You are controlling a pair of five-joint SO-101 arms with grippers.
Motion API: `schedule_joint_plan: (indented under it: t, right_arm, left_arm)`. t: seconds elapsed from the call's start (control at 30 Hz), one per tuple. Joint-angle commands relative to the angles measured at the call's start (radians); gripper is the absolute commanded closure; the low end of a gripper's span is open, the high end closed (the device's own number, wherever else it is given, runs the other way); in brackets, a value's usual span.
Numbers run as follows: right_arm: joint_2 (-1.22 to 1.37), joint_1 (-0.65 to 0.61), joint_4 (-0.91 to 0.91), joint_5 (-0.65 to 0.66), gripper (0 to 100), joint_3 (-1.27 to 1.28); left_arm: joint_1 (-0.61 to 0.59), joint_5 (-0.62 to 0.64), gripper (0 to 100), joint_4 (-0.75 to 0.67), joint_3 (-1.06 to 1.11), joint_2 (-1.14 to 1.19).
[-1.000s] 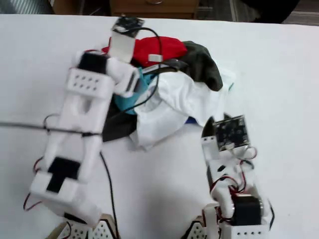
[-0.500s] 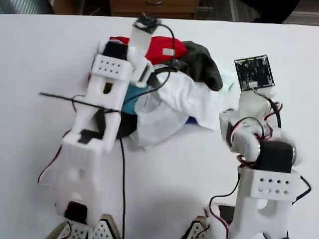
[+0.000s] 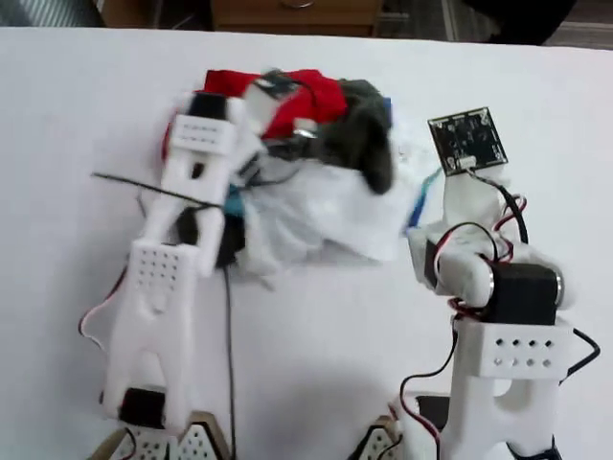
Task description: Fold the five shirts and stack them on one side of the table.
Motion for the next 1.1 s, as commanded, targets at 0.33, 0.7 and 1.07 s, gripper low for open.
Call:
schedule_joint_plan:
  t: [0.33,0.7,1.07]
  right_arm:
    - [0.010,-0.004,-0.116,0.002,67.6,0.025]
    - [0.010,-0.012,-0.325,-0.003,67.5,0.287]
    - [0.010,-0.008,-0.300,0.002,67.4,0.293]
  left_arm:
    - [-0.824,0.034,97,0.112,-0.466,-0.328]
    - [-1.062,0.011,93,0.118,-0.470,-0.376]
    - [-0.764,0.012,72,0.120,-0.472,-0.374]
